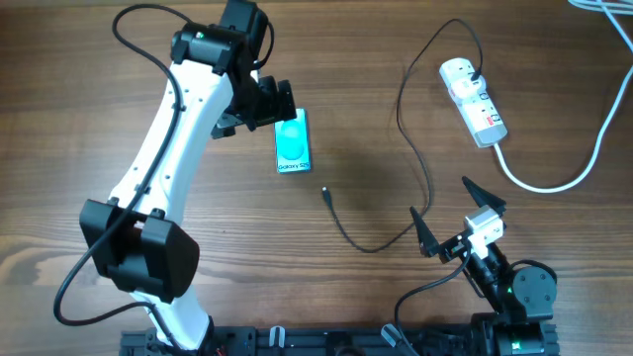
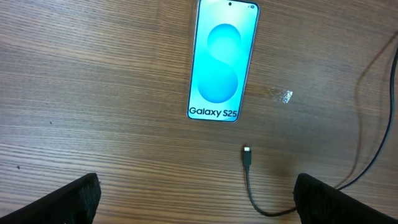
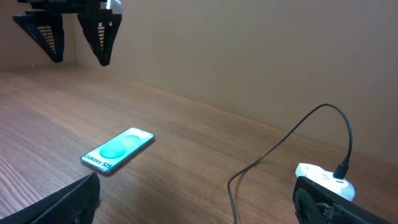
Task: Plug charger to phone and switch on socket
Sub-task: 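Move the left gripper forward over the Galaxy S25 phone, then lower the left gripper and grasp the phone's top edge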
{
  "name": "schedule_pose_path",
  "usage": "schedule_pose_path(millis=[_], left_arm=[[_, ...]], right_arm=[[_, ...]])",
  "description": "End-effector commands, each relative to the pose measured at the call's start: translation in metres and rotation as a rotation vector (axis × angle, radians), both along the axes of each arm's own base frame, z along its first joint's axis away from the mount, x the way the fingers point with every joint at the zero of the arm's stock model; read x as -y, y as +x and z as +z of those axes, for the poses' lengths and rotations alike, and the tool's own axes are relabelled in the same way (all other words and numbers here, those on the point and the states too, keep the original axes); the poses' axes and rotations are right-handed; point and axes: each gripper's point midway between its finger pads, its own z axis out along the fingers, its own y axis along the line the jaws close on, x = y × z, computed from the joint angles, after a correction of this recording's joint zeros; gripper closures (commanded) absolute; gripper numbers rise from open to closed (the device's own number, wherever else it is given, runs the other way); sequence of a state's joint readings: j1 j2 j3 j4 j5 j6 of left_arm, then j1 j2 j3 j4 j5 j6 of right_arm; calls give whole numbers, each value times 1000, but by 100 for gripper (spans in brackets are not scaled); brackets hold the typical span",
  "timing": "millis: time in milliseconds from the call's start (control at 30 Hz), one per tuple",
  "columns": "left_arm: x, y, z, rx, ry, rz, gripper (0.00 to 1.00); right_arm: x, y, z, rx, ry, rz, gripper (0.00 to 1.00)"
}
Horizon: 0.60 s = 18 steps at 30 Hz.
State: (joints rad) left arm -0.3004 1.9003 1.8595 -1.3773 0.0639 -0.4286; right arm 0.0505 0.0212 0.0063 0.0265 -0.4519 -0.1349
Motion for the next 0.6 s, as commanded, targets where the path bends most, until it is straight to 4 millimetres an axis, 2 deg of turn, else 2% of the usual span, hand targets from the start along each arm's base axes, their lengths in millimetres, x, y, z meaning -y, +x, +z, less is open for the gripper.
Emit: schedule_pose_path(millis=[0, 133, 567], left_arm=[[12, 0, -7, -6, 15, -25, 0], [22, 3, -19, -21, 18, -25, 0], [28, 21, -83, -104, 55, -26, 0]], right_arm=[[1, 0, 2, 8, 4, -2, 0], [1, 0, 2, 7, 4, -2, 0], [1, 0, 2, 8, 4, -2, 0]])
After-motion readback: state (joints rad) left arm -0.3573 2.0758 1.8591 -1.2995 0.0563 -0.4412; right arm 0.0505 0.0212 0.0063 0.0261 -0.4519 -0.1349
